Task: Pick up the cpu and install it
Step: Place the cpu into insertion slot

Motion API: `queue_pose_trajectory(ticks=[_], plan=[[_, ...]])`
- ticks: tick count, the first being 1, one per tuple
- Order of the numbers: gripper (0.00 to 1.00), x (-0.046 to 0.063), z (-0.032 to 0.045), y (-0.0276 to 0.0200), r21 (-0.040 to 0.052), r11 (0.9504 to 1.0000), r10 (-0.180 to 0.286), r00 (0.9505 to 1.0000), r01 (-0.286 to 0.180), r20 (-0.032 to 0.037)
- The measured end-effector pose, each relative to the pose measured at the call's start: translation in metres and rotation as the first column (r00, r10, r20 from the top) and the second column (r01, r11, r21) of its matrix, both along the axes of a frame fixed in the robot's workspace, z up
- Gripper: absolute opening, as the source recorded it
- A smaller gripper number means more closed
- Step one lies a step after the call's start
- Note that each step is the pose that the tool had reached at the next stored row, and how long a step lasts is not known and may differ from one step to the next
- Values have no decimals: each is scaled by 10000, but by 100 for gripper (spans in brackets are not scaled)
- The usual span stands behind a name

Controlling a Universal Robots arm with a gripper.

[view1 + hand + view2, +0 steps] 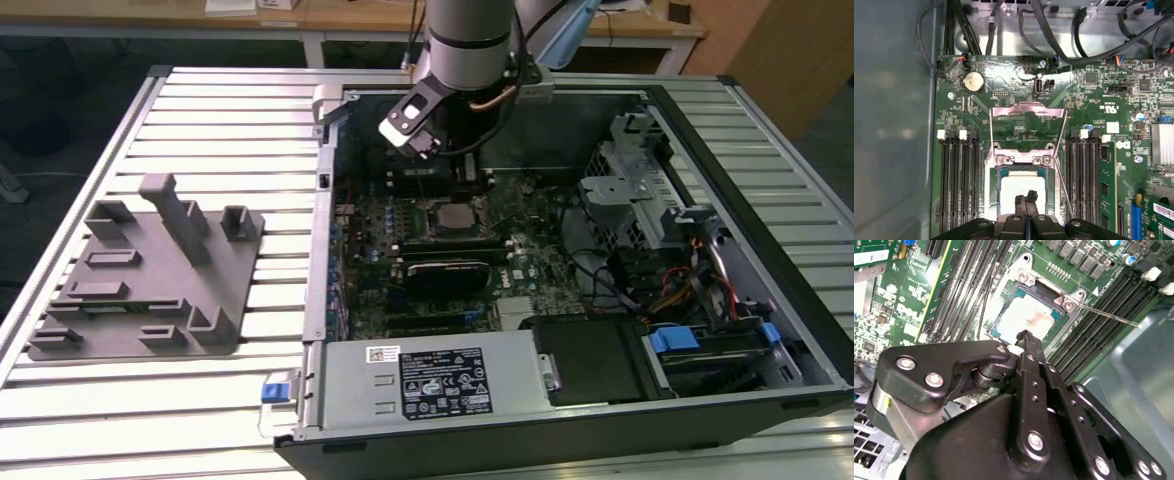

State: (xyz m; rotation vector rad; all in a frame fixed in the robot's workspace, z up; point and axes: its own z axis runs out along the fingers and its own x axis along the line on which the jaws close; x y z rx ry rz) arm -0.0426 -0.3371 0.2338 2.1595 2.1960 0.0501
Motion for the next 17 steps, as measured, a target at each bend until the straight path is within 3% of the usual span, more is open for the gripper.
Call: queue_pose_trajectory(ticks=[4,5,6,17], plan=[[11,0,64,2,-1,10000,0,10000,0,18],[11,0,136,3,-1,10000,0,10000,0,35],[11,0,148,3,0,10000,1,10000,-1,38],[11,0,169,3,-2,10000,0,10000,0,38]])
